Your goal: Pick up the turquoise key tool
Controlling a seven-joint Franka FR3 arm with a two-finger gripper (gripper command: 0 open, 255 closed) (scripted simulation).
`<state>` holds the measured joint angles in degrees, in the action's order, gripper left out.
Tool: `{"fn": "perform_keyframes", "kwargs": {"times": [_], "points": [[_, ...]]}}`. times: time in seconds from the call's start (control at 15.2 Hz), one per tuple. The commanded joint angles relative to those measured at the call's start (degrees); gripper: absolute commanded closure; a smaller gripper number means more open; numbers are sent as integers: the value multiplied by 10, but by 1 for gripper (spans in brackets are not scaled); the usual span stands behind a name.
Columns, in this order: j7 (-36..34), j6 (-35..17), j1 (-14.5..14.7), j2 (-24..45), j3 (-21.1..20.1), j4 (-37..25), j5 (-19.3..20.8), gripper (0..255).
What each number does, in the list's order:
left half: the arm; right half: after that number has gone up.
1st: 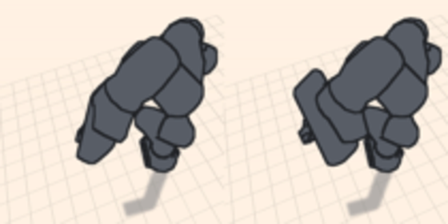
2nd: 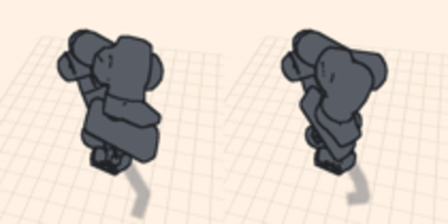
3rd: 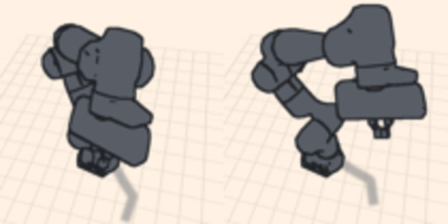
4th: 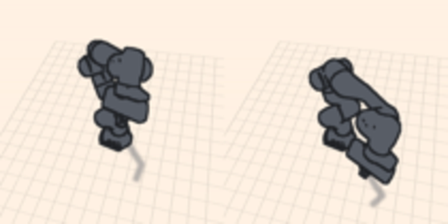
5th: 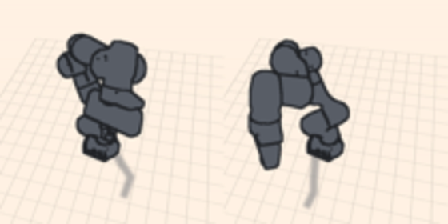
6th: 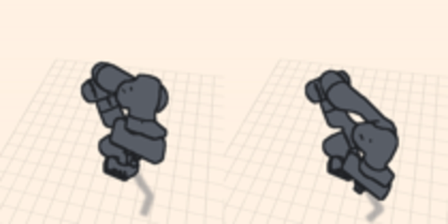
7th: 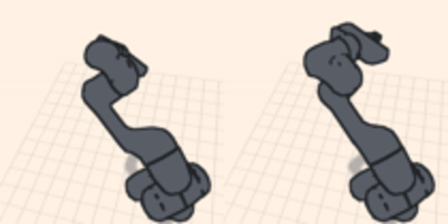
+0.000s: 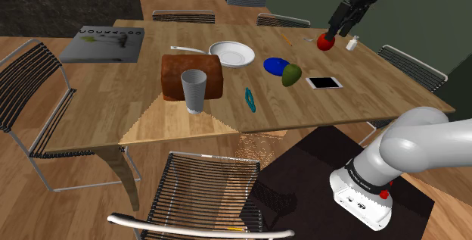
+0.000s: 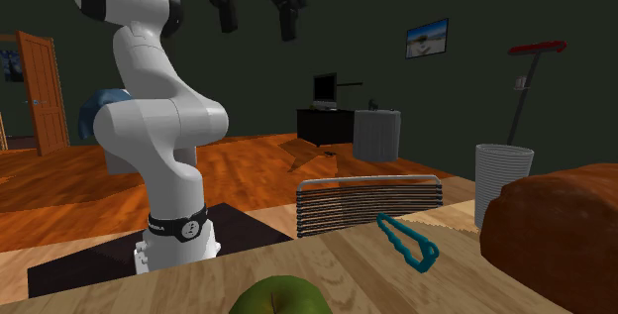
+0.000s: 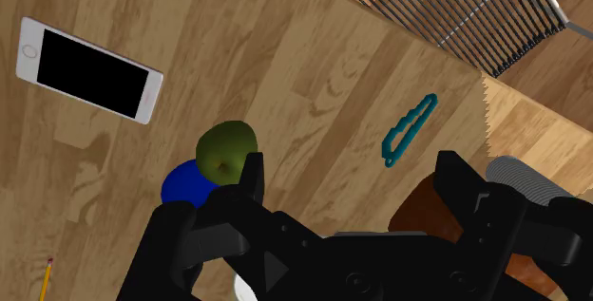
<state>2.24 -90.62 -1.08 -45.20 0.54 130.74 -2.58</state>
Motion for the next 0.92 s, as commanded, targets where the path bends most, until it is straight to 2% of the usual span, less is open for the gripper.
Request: {"fn": "perform_keyframes", "kwargs": {"times": [0.0, 0.46, 0.86], "points": [[0, 0, 0, 0, 0, 0, 0, 0], [-116, -115, -5, 35, -74, 81, -36, 0], [-216, -221, -9, 107, -139, 117, -58, 0]]}}
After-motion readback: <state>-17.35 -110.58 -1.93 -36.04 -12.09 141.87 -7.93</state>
